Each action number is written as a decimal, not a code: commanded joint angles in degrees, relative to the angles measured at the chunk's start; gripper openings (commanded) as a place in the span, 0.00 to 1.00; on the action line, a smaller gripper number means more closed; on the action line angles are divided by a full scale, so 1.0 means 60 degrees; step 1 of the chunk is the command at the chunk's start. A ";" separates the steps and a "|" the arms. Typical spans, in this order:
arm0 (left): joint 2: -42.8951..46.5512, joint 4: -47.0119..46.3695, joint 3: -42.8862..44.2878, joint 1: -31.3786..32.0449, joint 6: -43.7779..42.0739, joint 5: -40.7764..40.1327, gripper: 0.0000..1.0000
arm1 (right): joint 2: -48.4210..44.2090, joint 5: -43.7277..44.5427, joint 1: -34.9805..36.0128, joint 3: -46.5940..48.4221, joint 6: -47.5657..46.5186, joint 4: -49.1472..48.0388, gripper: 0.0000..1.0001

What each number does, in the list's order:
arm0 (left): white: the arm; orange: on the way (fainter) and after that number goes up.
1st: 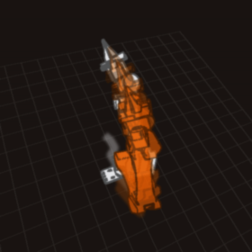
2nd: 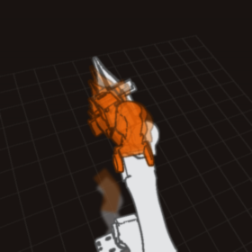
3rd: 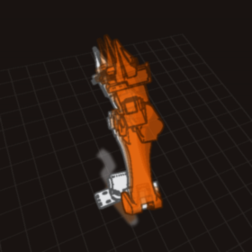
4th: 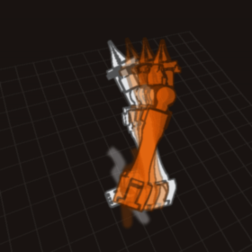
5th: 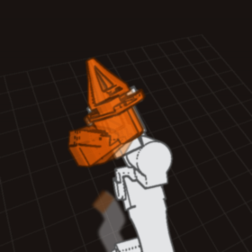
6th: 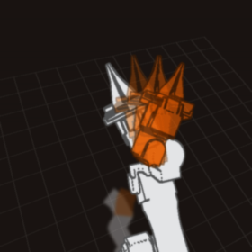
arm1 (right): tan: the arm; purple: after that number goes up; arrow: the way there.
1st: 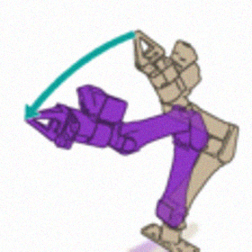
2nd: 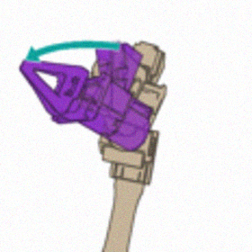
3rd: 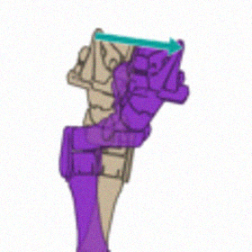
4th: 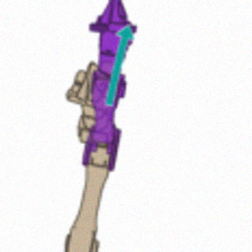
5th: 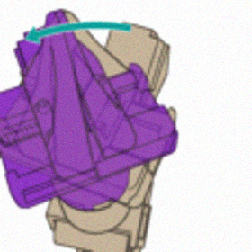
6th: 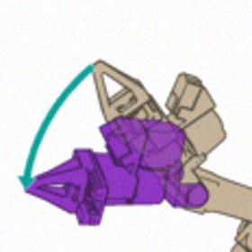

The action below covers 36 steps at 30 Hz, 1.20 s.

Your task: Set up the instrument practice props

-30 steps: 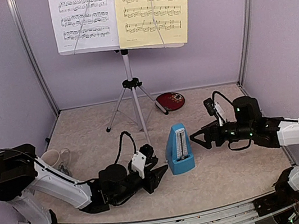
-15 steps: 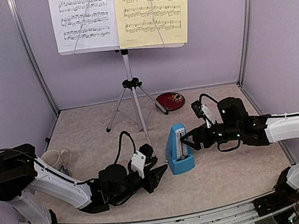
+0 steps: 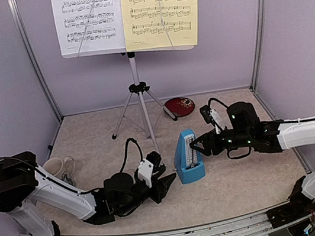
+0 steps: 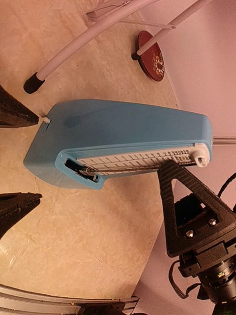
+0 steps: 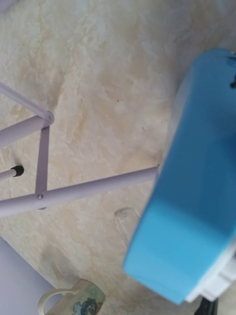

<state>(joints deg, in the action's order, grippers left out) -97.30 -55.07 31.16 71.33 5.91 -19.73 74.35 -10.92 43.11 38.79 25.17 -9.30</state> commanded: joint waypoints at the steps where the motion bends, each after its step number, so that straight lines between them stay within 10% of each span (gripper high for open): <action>1: 0.0159 -0.0002 0.0066 -0.0034 -0.0062 -0.0006 0.45 | -0.0207 0.0363 0.0067 0.0112 0.0013 -0.0064 0.57; 12: 0.0031 0.0095 0.0110 -0.0046 -0.0004 -0.0021 0.44 | -0.0743 0.0504 0.0064 -0.0363 0.0046 0.0090 0.50; 19: 0.0023 0.0091 0.0085 -0.0047 0.0041 -0.0178 0.46 | -0.1228 0.0236 0.0065 -0.0706 -0.0010 -0.0012 0.70; 36: 0.0979 -0.0414 -0.0878 0.0012 0.0708 -0.2380 0.87 | -0.0715 0.0624 0.0577 -0.0370 0.0123 -0.0506 0.90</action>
<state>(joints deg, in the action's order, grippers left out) -94.15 -54.76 27.79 71.35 9.23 -29.50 69.32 -8.62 45.47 35.09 25.74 -10.26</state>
